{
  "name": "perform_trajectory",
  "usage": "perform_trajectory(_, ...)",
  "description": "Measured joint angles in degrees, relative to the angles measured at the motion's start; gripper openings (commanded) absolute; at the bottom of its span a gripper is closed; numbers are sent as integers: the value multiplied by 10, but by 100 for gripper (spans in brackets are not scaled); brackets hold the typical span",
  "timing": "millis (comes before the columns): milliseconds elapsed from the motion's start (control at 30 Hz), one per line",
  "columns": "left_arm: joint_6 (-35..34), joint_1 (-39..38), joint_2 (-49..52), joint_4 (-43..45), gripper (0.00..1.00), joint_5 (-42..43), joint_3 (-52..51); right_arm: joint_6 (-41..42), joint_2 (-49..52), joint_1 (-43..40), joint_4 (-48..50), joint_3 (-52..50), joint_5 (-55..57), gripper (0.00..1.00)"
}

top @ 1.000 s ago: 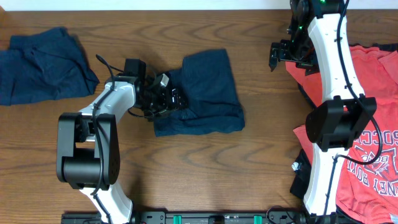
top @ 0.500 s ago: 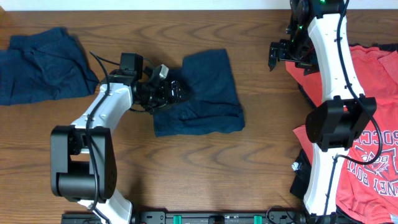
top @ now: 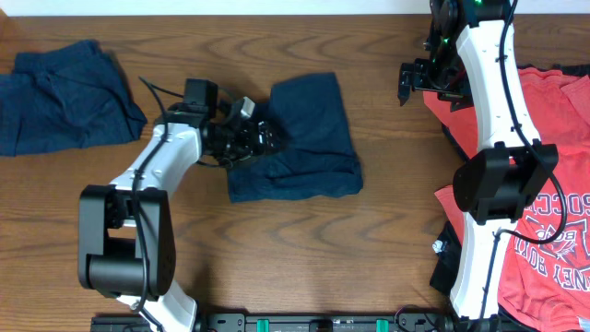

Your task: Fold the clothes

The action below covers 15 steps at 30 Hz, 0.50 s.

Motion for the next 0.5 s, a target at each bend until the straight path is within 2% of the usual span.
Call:
perform_trajectory(333, -2, -34, 35, 5, 91, -5, -1, -2, 0, 0, -2, 0, 0, 99)
perform_trajectory(500, -9, -34, 35, 7, 82, -21, -1, -2, 0, 0, -3, 0, 0, 99)
